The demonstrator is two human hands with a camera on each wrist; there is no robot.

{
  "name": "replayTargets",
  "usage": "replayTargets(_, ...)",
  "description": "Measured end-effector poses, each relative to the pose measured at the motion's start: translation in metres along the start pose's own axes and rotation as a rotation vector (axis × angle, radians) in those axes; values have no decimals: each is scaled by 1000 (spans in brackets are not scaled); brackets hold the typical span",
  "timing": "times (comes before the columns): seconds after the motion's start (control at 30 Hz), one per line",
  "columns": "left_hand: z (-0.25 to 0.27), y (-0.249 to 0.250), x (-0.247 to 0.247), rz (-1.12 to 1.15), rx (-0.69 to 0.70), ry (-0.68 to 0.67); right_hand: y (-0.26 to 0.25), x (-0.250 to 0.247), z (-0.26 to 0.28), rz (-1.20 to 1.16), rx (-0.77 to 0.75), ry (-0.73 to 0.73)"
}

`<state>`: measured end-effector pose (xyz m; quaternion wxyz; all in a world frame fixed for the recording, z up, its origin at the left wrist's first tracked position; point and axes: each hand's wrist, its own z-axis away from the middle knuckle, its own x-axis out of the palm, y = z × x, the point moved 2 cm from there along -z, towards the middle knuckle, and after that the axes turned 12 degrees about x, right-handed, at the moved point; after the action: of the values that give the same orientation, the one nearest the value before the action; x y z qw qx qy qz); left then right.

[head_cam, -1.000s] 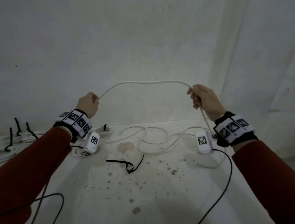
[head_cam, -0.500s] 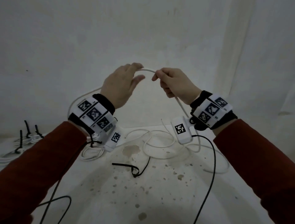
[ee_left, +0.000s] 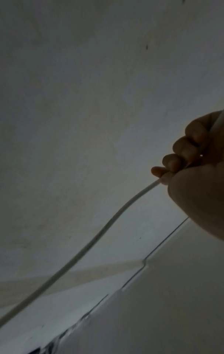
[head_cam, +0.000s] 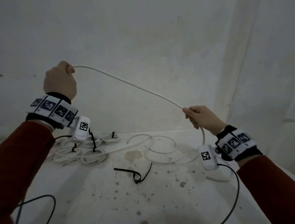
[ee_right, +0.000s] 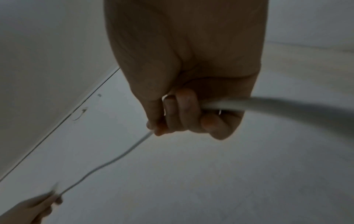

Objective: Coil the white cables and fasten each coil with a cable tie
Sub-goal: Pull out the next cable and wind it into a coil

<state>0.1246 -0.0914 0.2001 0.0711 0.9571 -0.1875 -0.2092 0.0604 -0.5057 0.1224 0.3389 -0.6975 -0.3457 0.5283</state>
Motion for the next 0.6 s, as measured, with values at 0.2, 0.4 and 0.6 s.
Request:
replayTargets(0.2, 23, -6, 5, -51, -133, -341, -8, -10, 3, -227, -2, -25)
replayTargets(0.4, 51, 47, 18, 32, 270, -576, -64, 15, 9, -122, -248, -43)
replayTargets(0.6, 61, 113, 7, 532, 432, -315, -113, 51, 8, -34, -381, 4)
